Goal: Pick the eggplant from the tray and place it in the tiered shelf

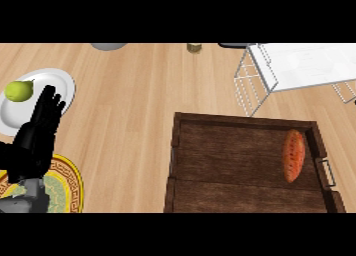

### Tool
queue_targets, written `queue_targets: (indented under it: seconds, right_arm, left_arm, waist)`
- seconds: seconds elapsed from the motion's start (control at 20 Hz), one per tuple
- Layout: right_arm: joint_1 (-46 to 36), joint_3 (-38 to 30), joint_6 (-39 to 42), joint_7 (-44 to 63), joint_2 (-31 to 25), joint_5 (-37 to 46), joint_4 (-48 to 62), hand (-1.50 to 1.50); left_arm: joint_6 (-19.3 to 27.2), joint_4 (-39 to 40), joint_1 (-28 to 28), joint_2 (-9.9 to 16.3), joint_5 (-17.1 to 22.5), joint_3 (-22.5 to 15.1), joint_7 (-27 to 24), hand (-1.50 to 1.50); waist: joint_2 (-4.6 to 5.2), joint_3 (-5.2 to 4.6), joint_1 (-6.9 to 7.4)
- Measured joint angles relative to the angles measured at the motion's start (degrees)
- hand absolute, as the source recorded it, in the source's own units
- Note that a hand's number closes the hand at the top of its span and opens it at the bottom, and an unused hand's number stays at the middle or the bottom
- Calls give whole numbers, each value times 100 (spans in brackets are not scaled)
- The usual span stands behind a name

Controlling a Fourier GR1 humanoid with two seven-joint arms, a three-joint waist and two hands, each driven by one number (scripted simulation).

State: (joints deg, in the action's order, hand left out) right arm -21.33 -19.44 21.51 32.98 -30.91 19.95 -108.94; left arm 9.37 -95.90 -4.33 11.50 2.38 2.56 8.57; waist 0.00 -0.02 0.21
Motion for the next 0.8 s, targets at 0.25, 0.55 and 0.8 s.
queue_targets:
  seconds: [0.25, 0.55, 0.8]
  right_arm:
    - [-467, 69, -466, -550, 20, 355, 1054, 150]
    - [-980, 172, -1211, -1421, 167, 756, 2489, 150]
    - [-1534, 232, -1823, -2042, 272, 1001, 3646, 150]
  left_arm:
    - [-48, -11, -4, -56, -41, 5, 13, 0]
    - [-33, -73, -25, -126, -135, -13, 52, 0]
    - [0, 29, -170, -189, -219, -11, 90, 0]
  waist:
    - [7, 1, 27]
    - [17, 3, 53]
    - [19, 4, 56]
